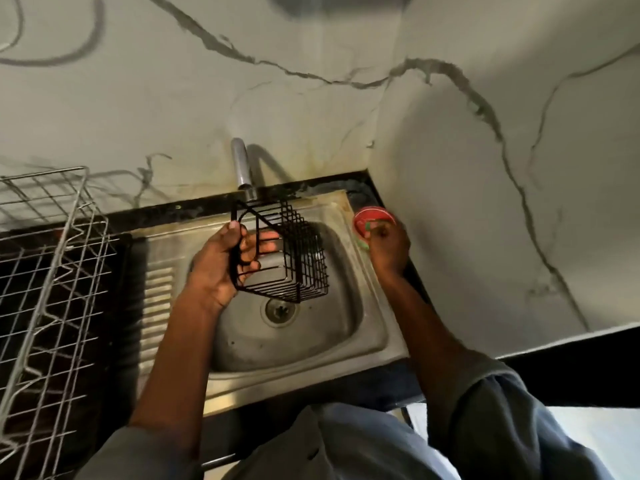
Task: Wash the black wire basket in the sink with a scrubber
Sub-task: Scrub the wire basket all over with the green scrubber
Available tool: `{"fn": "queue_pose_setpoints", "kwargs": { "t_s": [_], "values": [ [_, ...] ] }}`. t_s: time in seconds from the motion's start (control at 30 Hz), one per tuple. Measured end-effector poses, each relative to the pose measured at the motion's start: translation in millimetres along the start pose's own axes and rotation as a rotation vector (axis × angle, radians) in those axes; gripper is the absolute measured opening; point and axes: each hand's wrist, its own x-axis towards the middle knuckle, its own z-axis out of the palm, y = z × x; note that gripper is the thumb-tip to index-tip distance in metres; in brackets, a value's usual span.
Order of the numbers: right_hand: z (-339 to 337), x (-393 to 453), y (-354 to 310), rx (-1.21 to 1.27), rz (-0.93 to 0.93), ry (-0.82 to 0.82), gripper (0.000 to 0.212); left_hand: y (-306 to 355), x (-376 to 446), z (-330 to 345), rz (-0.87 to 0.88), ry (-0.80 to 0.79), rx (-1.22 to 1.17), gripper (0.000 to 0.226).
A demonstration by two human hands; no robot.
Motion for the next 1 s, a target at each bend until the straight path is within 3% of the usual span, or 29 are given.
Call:
{"fn": "queue_pose_setpoints", "kwargs": {
  "t_s": [0.07, 0.23, 0.4, 0.53, 0.7, 0.83, 1.0],
  "values": [
    [-14, 20, -4, -0.220, -0.033, 0.049, 0.029, -9, 2, 13, 0.009, 0.045, 0.071, 0.057],
    [-1, 58, 0, -0.634, -0.101, -0.049, 0.032, -29, 9, 24, -0.047, 0.104, 0.074, 0.035],
    [16, 66, 6, -0.616, -0.124, -0.139, 0.037, -32, 23, 27, -0.086, 0.096, 0.054, 0.032],
    [18, 79, 10, -0.692, -0.146, -0.036, 0.030, -27, 30, 29, -0.095, 0.092, 0.044, 0.031],
    [21, 92, 5, -0.717, -0.173, -0.234, 0.046, -27, 37, 29, -0.109, 0.092, 0.022, 0.030],
    [25, 95, -7, -0.670, -0.124, -0.175, 0.047, -30, 40, 25, -0.123, 0.088, 0.031, 0.028],
    [34, 93, 3, -0.660, -0.136, -0.247, 0.052, -33, 42, 20, -0.149, 0.105, 0.037, 0.028]
  ]
}}
